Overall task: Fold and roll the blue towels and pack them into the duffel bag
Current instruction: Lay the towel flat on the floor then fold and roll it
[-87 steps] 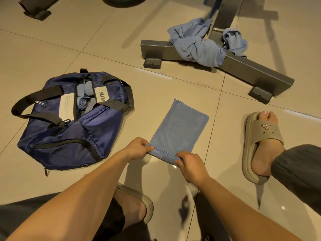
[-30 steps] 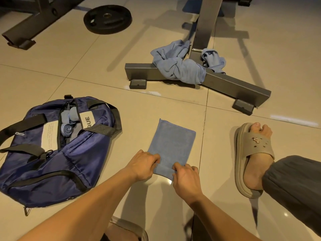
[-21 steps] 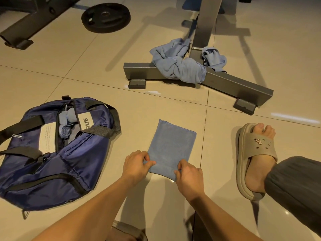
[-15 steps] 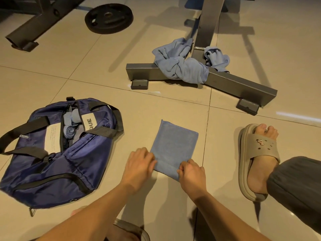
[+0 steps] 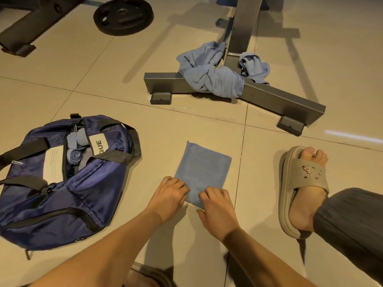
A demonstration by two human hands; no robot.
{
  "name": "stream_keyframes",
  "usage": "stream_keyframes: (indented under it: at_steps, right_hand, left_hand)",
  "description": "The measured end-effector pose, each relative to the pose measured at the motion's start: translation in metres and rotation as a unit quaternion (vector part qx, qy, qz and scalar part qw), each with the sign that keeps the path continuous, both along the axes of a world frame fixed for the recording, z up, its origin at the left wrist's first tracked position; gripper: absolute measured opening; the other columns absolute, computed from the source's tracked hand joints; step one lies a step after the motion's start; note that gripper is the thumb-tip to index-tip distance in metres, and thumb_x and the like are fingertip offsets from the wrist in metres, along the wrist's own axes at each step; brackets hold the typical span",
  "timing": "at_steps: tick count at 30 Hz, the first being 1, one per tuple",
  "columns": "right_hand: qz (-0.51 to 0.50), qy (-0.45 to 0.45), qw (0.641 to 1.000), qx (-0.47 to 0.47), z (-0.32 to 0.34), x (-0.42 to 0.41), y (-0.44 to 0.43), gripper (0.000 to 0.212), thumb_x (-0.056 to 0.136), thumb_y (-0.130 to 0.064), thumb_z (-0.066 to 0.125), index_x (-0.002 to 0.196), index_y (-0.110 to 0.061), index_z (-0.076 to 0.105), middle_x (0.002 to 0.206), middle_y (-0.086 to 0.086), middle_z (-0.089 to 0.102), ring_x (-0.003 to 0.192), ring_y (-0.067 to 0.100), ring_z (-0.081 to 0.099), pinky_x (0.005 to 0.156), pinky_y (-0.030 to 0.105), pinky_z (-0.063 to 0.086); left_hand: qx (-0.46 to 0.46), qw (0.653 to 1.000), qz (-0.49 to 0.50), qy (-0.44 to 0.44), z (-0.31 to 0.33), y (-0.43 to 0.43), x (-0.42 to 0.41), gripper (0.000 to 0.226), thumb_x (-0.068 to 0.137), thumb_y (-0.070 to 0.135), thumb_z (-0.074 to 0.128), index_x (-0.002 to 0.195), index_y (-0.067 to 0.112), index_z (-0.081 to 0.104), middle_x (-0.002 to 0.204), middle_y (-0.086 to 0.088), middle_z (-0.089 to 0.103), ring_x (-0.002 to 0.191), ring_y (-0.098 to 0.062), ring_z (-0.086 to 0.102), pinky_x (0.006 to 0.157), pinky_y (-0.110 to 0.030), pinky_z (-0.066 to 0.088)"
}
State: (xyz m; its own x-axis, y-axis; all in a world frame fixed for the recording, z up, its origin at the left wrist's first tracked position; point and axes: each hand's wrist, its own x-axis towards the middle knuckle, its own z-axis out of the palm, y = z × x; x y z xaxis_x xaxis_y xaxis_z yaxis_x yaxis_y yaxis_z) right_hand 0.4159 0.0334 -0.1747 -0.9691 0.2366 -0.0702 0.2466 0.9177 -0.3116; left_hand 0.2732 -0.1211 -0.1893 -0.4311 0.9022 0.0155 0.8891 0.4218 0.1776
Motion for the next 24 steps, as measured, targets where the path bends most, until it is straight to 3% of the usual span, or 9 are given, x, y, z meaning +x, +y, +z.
stream_keyframes:
  at_steps: [2, 5, 10, 13, 17, 20, 24]
  right_hand:
    - [-0.023, -0.02, 1.0, 0.004, -0.002, -0.002, 0.0, 0.019, 0.075, -0.019, 0.073, 0.084, -0.026, 0.057, 0.082, -0.006, 0.053, 0.075, 0.02, 0.052, 0.074, 0.031, 0.044]
    - [-0.051, -0.039, 0.998, -0.016, -0.004, -0.009, 0.005, 0.027, 0.066, -0.002, 0.067, 0.078, -0.024, 0.058, 0.075, -0.005, 0.053, 0.069, 0.021, 0.053, 0.068, 0.03, 0.043]
    - [-0.064, -0.103, 0.992, -0.034, 0.007, -0.026, 0.017, 0.02, 0.058, -0.008, 0.066, 0.065, -0.023, 0.055, 0.064, -0.003, 0.052, 0.058, 0.025, 0.056, 0.061, 0.03, 0.029]
    - [-0.077, -0.107, 0.991, -0.028, 0.007, -0.03, 0.018, 0.014, 0.06, -0.013, 0.07, 0.063, -0.022, 0.059, 0.067, 0.0, 0.053, 0.06, 0.025, 0.055, 0.06, 0.031, 0.031]
    - [-0.097, -0.058, 0.993, 0.02, 0.011, -0.028, 0.013, 0.019, 0.069, -0.009, 0.068, 0.077, -0.022, 0.057, 0.081, 0.001, 0.051, 0.071, 0.023, 0.05, 0.07, 0.033, 0.039]
    - [-0.045, -0.035, 0.998, 0.039, 0.011, -0.028, 0.015, 0.015, 0.077, -0.023, 0.069, 0.087, -0.021, 0.059, 0.087, 0.002, 0.053, 0.081, 0.024, 0.052, 0.081, 0.037, 0.045]
    - [-0.054, -0.044, 0.996, 0.056, 0.007, -0.033, 0.026, 0.027, 0.058, -0.007, 0.079, 0.07, -0.023, 0.06, 0.072, -0.002, 0.051, 0.067, 0.02, 0.052, 0.071, 0.033, 0.047]
  left_hand:
    - [0.0, 0.999, 0.03, -0.038, 0.005, 0.006, -0.005, 0.011, 0.09, 0.019, 0.058, 0.087, 0.022, 0.068, 0.083, 0.005, 0.065, 0.08, -0.021, 0.057, 0.085, -0.031, 0.038]
    - [0.039, 0.982, 0.139, -0.123, 0.014, 0.012, 0.0, 0.013, 0.092, 0.022, 0.058, 0.093, 0.024, 0.071, 0.085, 0.008, 0.069, 0.083, -0.018, 0.058, 0.093, -0.031, 0.039]
    - [0.065, 0.993, 0.072, -0.063, 0.01, 0.008, 0.016, 0.02, 0.092, 0.031, 0.055, 0.107, 0.025, 0.067, 0.11, 0.009, 0.061, 0.106, -0.013, 0.053, 0.113, -0.04, 0.032]
    - [0.059, 0.996, 0.056, -0.036, 0.0, 0.009, 0.01, 0.021, 0.09, 0.025, 0.058, 0.109, 0.025, 0.068, 0.107, 0.007, 0.06, 0.103, -0.016, 0.054, 0.116, -0.04, 0.027]
    - [0.026, 0.996, 0.072, -0.047, -0.001, 0.024, -0.003, 0.018, 0.083, 0.018, 0.064, 0.097, 0.027, 0.07, 0.109, 0.004, 0.055, 0.104, -0.02, 0.051, 0.11, -0.039, 0.031]
    - [0.009, 0.996, 0.08, -0.05, 0.0, 0.037, -0.011, 0.017, 0.086, 0.023, 0.058, 0.092, 0.027, 0.073, 0.101, 0.004, 0.054, 0.098, -0.02, 0.049, 0.101, -0.036, 0.033]
    - [0.032, 0.996, 0.068, -0.041, 0.011, 0.048, -0.018, 0.026, 0.095, 0.03, 0.044, 0.092, 0.024, 0.07, 0.092, 0.006, 0.055, 0.091, -0.019, 0.048, 0.097, -0.039, 0.04]
